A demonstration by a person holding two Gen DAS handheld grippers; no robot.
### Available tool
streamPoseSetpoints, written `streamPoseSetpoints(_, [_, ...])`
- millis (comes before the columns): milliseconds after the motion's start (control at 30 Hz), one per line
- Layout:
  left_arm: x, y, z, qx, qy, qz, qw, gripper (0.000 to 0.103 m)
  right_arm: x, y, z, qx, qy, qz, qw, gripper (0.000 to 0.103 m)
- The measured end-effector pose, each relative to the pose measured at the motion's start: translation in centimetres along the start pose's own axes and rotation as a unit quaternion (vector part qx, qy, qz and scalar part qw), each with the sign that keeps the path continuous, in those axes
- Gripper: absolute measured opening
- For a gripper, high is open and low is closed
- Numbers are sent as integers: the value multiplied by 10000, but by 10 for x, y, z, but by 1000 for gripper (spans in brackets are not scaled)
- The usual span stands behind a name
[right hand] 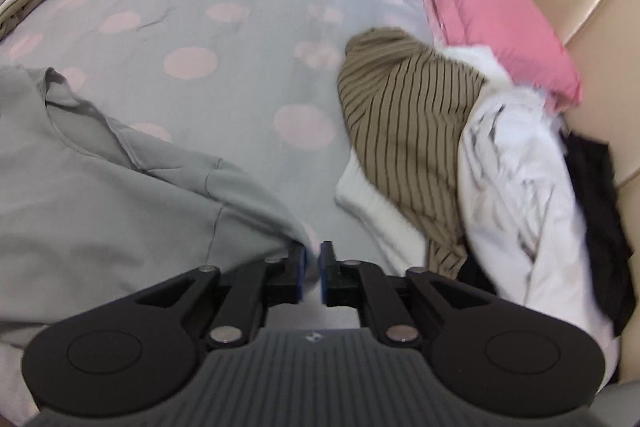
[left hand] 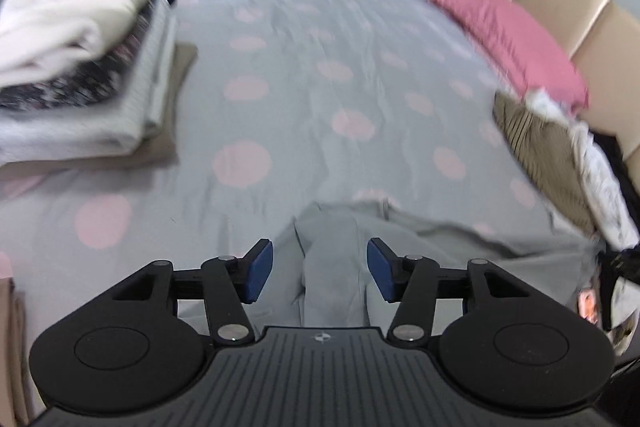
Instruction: Fold clothes
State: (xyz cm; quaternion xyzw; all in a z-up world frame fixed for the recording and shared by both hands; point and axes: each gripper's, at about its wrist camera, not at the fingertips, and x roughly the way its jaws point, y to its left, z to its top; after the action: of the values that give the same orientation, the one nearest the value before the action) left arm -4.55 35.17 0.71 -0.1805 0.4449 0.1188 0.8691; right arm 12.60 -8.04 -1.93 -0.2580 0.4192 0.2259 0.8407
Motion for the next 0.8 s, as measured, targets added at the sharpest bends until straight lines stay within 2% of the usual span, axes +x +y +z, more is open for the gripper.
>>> streamPoseSetpoints(67, [15, -4, 3, 42, 134, 1, 9999, 50, -6, -3, 4, 25, -140, 20, 9999, 27])
streamPoseSetpoints(233, [46, -17, 23, 470, 313, 0, 9984, 52, -11, -5, 27, -78, -639, 468, 9968, 27])
streamPoseSetpoints(400, [78, -33, 43, 1151, 443, -159, 9922, 54, 17, 15, 57, -818, -773, 978, 9888, 27])
streamPoseSetpoints(500, [98, -42, 47, 1773, 599, -268, 9820, 57, 41, 31, 67, -1440, -629, 1287, 9791, 27])
streamPoseSetpoints(667, [127, -47, 46, 2830, 959, -297, 9539, 57, 68, 48, 73, -2271, -347, 1522, 9613, 32])
streamPoseSetpoints(733, [136, -43, 46, 3090, 1038, -324, 9448, 57, 75, 50, 73, -2465, -287, 1612, 9552, 34])
streamPoseSetpoints(800, [145, -40, 49, 3206, 1125, -427, 9395, 57, 80, 52, 72, -2672, -266, 1725, 9477, 35])
